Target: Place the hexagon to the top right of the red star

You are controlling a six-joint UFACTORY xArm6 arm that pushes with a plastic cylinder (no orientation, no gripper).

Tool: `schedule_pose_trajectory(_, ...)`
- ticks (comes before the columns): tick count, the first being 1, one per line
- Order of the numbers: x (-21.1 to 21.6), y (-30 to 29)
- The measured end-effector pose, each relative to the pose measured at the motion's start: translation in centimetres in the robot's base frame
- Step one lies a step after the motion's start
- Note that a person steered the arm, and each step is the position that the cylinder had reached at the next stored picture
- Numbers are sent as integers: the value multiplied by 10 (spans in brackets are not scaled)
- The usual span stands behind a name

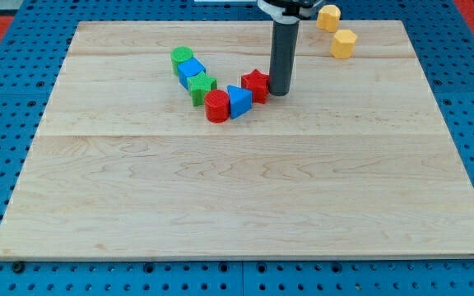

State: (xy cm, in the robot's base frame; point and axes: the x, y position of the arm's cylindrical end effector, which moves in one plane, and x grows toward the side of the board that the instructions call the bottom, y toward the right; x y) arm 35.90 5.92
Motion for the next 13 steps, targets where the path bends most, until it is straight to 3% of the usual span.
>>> schedule_pose_trajectory(3,0,19)
schedule_pose_trajectory(5,-6,118)
schedule_pose_trajectory(7,-58,166)
schedule_pose_trajectory(10,-131,162)
schedule_pose_trajectory(13,-104,156)
